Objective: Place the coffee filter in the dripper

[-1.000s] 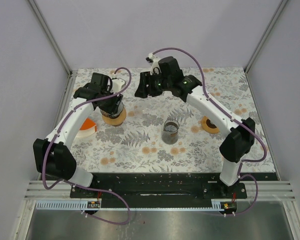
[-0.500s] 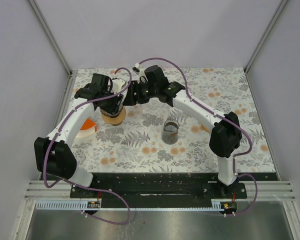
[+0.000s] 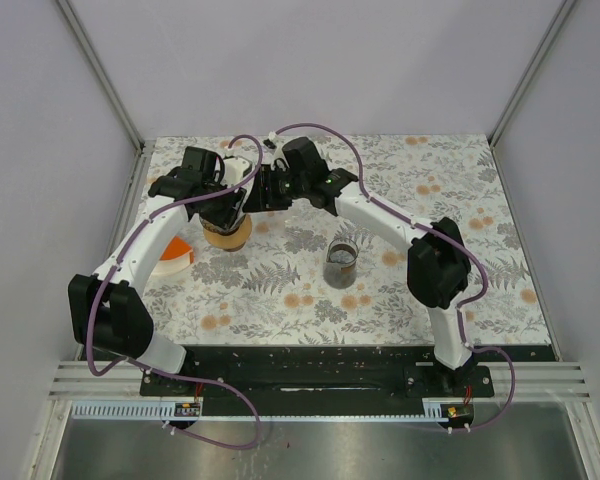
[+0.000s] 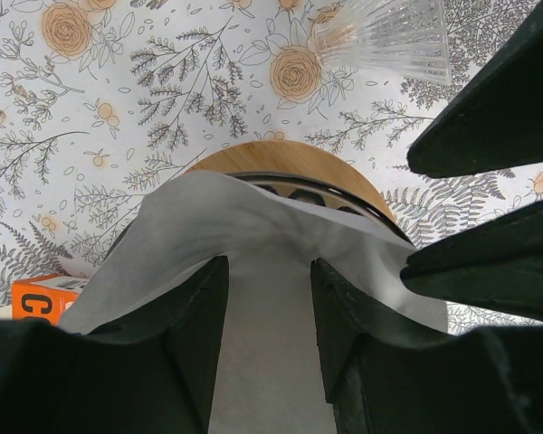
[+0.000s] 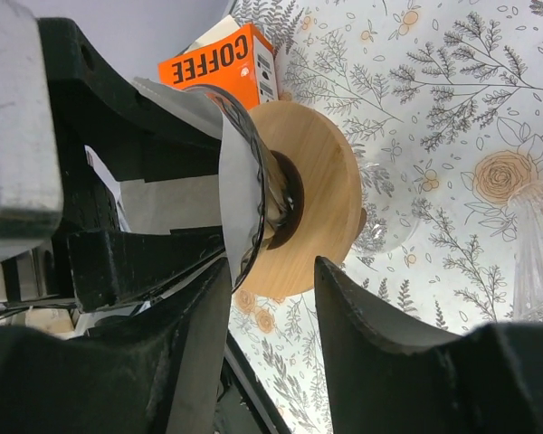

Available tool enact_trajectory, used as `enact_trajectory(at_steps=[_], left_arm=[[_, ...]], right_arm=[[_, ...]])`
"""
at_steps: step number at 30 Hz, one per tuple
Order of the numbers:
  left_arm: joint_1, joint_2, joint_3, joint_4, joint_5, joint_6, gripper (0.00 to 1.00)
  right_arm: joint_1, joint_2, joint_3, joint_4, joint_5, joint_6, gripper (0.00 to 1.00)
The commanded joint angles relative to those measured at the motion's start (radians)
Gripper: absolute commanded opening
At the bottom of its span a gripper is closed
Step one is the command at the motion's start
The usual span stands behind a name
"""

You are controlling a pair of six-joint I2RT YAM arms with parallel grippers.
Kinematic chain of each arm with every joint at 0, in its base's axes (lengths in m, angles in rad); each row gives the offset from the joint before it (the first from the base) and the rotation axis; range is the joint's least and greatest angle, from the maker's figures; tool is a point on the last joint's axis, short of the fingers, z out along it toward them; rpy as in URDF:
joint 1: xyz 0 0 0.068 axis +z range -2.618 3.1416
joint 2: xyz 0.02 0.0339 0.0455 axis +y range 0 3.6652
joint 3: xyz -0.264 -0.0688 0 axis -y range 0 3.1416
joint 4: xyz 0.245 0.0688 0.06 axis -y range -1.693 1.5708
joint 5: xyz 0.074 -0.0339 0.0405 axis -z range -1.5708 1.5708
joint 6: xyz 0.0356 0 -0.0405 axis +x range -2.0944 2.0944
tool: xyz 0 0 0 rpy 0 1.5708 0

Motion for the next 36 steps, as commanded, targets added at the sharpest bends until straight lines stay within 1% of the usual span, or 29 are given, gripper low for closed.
enact_trajectory(at_steps=[1,5,13,19,25,28,31,36], left_arm=[[0.007,-0.023,-0.006,0.037,0.029,-0.005,0.47],[0.008,-0.038,0.026,0.027,0.032,-0.002,0.47],[0.031,-0.078,0.077,0.011,0.073,0.009,0.6],[0.046,-0.09,0.086,0.004,0.086,0.01,0.63],[0.057,-0.105,0.124,-0.013,0.15,-0.01,0.67],[0.063,-0.127,0.146,-0.013,0.161,-0.024,0.72],[0.077,-0.142,0.155,-0.012,0.141,-0.034,0.74],[0.126,-0.184,0.123,0.017,0.046,-0.071,0.77]], right_arm=[[0.009,0.01,0.011,0.072,-0.001,0.037,0.47],[0.011,0.007,0.004,0.075,-0.007,0.04,0.44],[0.015,-0.002,0.001,0.058,0.008,0.028,0.41],[0.021,0.005,0.018,0.039,0.011,0.016,0.4],[0.034,0.019,0.053,0.012,0.016,0.002,0.4],[0.037,0.018,0.053,0.014,0.02,0.0,0.4],[0.037,0.016,0.056,0.009,0.026,-0.004,0.4],[0.035,0.022,0.068,-0.001,0.028,-0.007,0.4]])
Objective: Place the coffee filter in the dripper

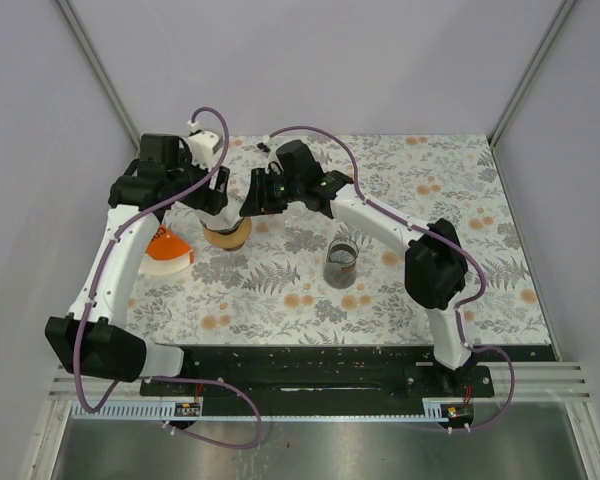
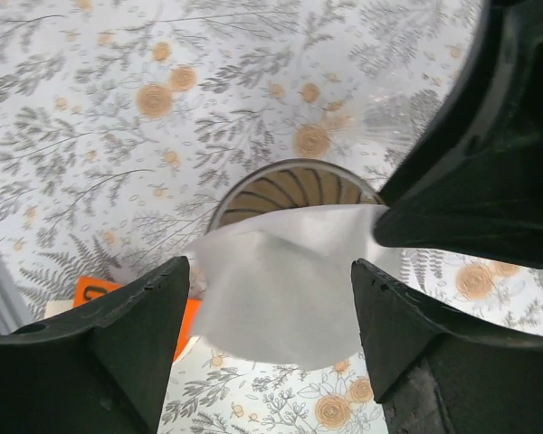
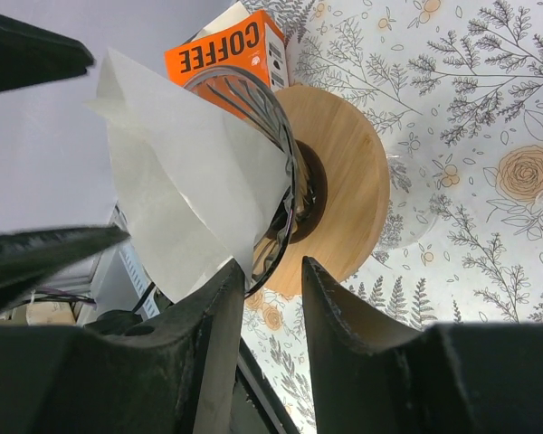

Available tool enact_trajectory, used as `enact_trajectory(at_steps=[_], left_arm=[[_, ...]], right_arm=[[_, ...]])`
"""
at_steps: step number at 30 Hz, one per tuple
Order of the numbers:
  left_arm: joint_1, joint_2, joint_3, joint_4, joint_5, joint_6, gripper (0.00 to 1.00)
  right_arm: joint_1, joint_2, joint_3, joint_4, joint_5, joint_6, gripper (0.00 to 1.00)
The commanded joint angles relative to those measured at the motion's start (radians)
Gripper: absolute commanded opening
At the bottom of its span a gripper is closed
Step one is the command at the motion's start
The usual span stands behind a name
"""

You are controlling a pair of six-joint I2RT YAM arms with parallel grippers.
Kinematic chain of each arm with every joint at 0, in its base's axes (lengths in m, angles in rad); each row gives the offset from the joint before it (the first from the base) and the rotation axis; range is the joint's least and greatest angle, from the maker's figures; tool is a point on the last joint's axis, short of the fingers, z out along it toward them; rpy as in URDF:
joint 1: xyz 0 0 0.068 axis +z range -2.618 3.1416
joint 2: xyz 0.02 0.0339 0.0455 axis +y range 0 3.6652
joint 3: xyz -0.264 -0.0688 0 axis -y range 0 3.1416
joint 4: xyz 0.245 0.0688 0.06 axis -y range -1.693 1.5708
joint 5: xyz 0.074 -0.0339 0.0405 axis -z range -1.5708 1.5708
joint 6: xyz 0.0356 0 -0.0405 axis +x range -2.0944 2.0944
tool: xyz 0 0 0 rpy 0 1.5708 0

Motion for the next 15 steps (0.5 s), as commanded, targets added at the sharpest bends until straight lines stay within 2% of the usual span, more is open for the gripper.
enact_trajectory(at_steps=[1,4,8,10,15], left_arm=[[0.049,-0.066,-0.002,0.057,-0.085,-0.04,0.77],[0.069,-0.09,-0.045,0.092,-0.134,-0.041,0.77],[0.072,-0.087,-0.097,0.128,-0.188,-0.034,0.7],[0.073,-0.08,-0.112,0.14,-0.194,-0.034,0.62],[0.075,-0.06,-0.137,0.16,-0.182,-0.04,0.33]], right_arm=[[0.007,0.015,0.062,-0.006,0.018,-0.022,0.4],[0.008,0.015,0.065,-0.006,0.02,-0.023,0.4],[0.007,0.015,0.072,-0.015,0.02,-0.028,0.4],[0.008,0.013,0.073,-0.017,0.02,-0.031,0.4],[0.008,0.015,0.077,-0.018,0.02,-0.034,0.4]])
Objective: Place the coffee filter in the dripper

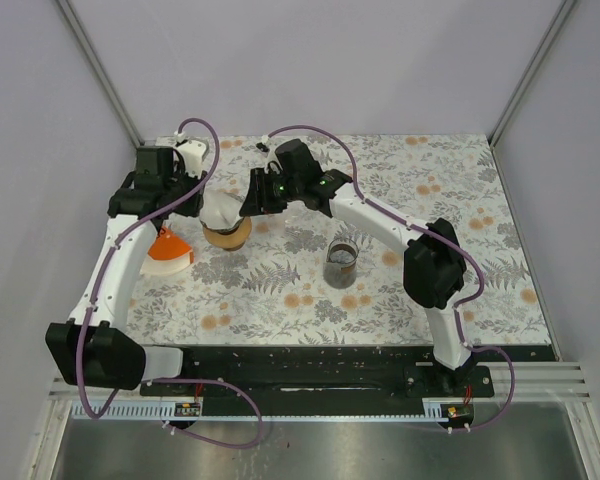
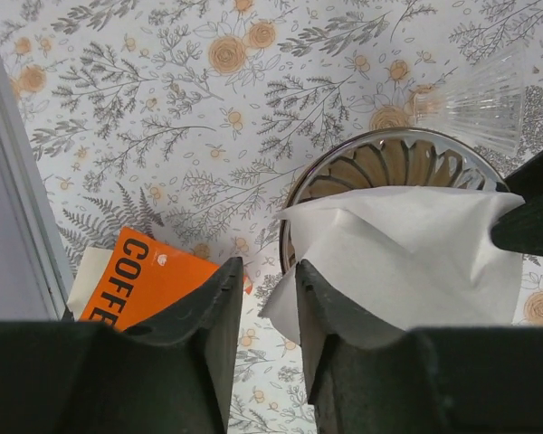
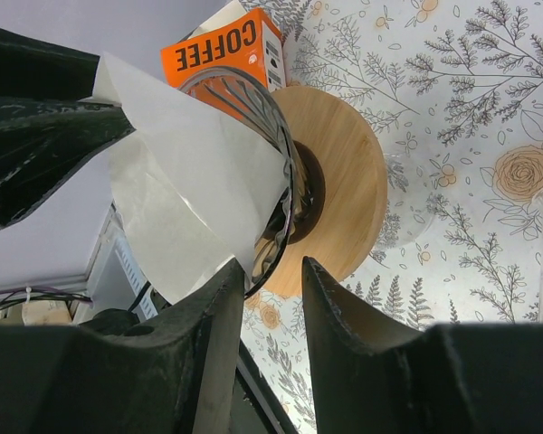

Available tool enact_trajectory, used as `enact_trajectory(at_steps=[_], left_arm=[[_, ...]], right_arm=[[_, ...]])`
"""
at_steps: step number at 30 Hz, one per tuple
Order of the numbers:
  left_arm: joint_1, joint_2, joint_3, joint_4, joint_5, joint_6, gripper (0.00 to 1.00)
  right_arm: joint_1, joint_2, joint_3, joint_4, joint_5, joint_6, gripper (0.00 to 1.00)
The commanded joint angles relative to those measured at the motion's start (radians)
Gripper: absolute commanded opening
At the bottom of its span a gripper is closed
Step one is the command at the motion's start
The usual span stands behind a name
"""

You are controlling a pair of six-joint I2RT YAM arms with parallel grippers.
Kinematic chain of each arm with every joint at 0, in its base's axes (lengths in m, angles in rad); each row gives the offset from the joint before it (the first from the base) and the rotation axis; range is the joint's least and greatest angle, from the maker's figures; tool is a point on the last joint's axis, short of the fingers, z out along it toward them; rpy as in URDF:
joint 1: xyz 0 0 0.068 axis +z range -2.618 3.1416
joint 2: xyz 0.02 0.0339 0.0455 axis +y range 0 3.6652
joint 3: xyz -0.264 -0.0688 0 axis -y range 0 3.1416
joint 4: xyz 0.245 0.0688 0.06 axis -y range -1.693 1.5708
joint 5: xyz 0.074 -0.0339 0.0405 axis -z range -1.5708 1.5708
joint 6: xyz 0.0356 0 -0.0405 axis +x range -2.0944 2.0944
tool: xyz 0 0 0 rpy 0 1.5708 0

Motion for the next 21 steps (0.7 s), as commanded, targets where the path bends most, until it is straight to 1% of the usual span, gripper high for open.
enact_trajectory(at_steps=[1,4,6,8,14,19,21], left_arm=[[0.006,0.012,-0.011,0.075,-0.028,-0.01,0.29],[0.006,0.018,-0.034,0.098,-0.014,-0.01,0.17],[0.006,0.024,-0.045,0.105,0.003,-0.008,0.13],[0.006,0.032,-0.054,0.11,0.01,-0.007,0.1],[0.007,0.046,-0.083,0.113,0.032,0.009,0.1],[0.006,0.043,-0.096,0.113,0.033,0.024,0.14],[0.006,0.037,-0.097,0.113,0.038,0.03,0.18]], right_arm=[[0.007,0.001,0.048,0.01,0.019,-0.021,0.4],[0.007,0.006,0.053,0.011,0.021,-0.021,0.4],[0.008,0.009,0.059,0.01,0.021,-0.023,0.4],[0.008,0.013,0.064,0.007,0.018,-0.023,0.4],[0.007,0.021,0.068,0.002,0.022,-0.027,0.4],[0.007,0.03,0.076,0.002,0.021,-0.026,0.4],[0.008,0.03,0.076,-0.001,0.019,-0.027,0.4]])
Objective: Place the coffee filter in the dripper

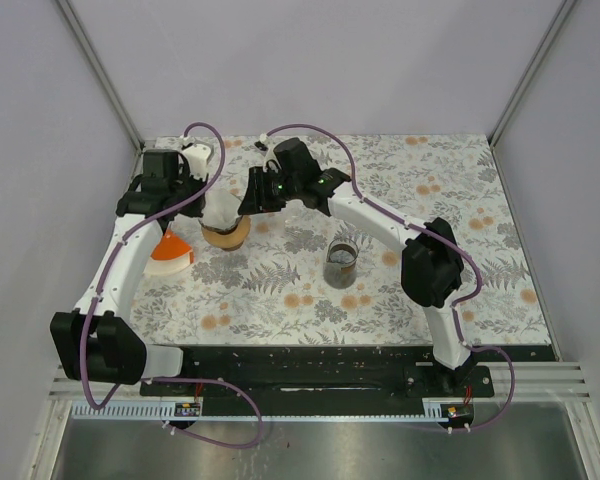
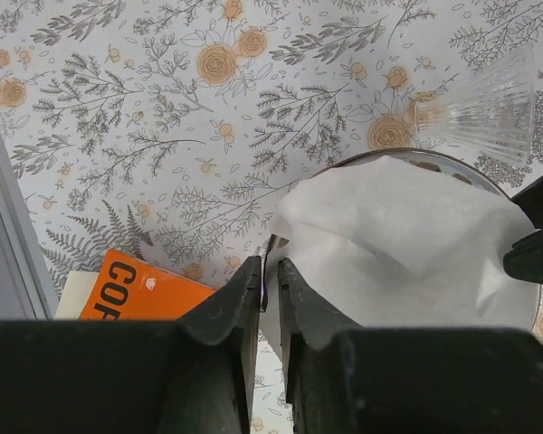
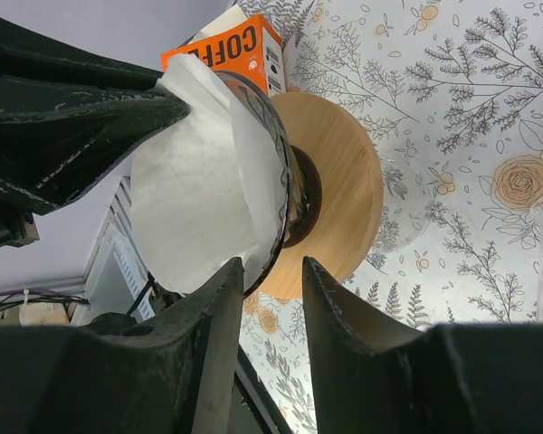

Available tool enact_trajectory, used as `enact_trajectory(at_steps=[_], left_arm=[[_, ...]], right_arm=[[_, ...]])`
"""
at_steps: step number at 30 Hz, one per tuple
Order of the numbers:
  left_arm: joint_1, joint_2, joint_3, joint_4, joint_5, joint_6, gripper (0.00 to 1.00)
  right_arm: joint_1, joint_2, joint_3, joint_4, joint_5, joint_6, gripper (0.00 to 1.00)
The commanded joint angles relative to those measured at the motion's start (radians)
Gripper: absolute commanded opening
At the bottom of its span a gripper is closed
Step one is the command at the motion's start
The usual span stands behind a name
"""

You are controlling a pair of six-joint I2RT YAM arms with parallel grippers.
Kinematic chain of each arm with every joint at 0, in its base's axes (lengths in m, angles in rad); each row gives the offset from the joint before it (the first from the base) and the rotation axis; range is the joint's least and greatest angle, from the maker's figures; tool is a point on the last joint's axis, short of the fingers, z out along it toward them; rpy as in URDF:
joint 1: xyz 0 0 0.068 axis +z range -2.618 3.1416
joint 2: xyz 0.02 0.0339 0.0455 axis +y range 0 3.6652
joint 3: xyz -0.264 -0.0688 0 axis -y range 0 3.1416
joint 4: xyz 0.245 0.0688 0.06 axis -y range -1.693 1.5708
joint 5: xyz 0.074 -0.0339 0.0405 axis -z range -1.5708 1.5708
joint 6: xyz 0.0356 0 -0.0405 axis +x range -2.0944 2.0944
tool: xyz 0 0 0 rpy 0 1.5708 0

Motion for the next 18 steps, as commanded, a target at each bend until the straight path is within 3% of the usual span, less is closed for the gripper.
enact_trajectory(at_steps=[1,7,18], left_arm=[[0.005,0.0,-0.02,0.005,0.015,0.026,0.21],[0.005,-0.025,0.009,-0.01,0.01,0.034,0.41],[0.005,-0.039,0.045,-0.035,0.005,0.044,0.66]], right_arm=[[0.007,0.012,0.048,0.003,0.019,-0.02,0.4],[0.008,-0.001,0.071,-0.018,0.012,-0.035,0.45],[0.01,-0.027,0.117,-0.046,0.004,-0.061,0.54]])
